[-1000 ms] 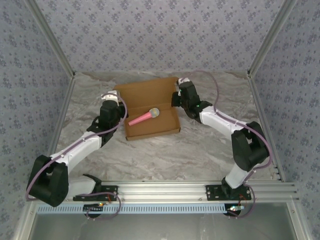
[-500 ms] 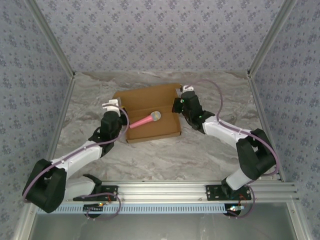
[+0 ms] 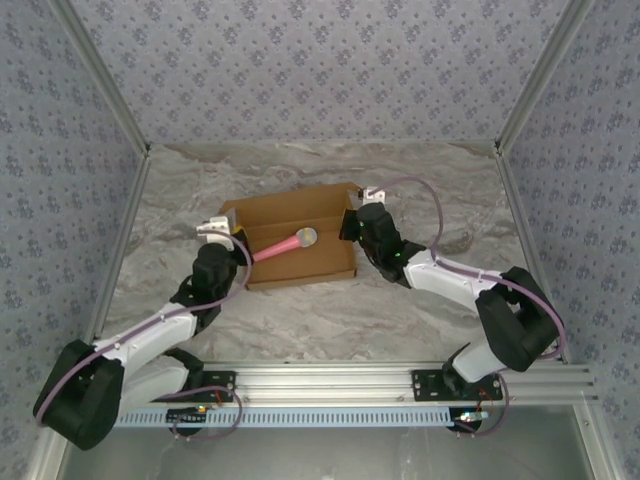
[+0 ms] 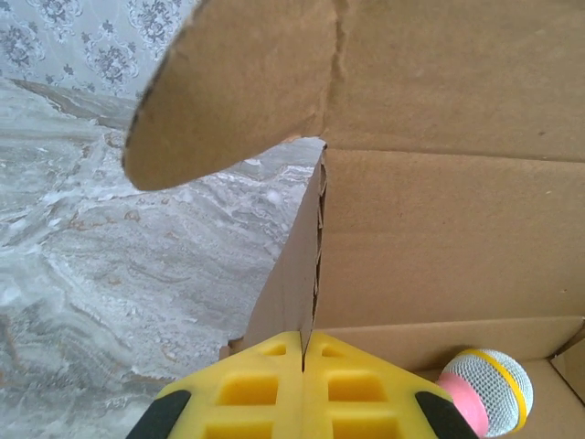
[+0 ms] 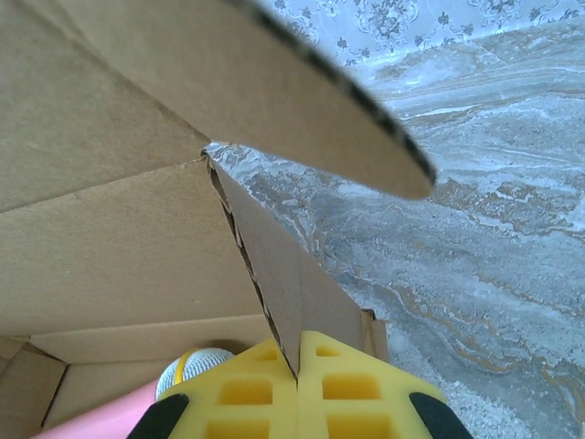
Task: Fold the paper box
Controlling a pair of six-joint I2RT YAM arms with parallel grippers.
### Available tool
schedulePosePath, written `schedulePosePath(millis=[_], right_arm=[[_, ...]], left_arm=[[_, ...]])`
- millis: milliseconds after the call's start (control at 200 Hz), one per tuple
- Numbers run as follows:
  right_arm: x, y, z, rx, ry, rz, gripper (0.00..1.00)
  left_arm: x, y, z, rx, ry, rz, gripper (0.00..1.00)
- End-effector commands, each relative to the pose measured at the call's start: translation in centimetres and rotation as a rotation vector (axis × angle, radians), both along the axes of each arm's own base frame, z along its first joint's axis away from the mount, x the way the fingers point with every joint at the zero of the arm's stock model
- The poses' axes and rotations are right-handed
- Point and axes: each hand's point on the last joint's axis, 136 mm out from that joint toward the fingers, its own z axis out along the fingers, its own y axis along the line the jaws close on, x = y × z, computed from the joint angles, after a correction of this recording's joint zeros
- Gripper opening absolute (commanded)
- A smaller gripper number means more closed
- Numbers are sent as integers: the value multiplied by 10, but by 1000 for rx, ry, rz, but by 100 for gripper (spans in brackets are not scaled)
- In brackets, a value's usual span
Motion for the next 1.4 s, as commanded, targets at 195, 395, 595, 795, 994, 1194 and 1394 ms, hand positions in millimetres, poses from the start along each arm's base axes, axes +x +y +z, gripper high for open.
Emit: schedulePosePath(millis=[195, 395, 595, 795, 994, 1194, 1394], right_arm=[[-21, 7, -10, 18, 2, 7, 4], [-29, 8, -18, 14, -6, 8, 4], [-38, 6, -23, 8, -9, -3, 4], [-46, 2, -30, -8, -9, -6, 4], [-52, 0, -39, -24, -2, -14, 5], [-55, -2, -37, -24, -5, -23, 7], [-55, -3, -33, -34, -5, -26, 10]], left_arm=[[-20, 5, -19, 37, 32, -22, 0], [-26, 8, -31, 37, 46, -25, 0], [-29, 7, -39, 59, 77, -36, 0], [-37, 10, -43, 68, 99, -45, 0], [-42, 11, -54, 82, 126, -56, 0], [-44, 9, -56, 92, 138, -71, 0], [-44, 9, -57, 107, 142, -77, 0]])
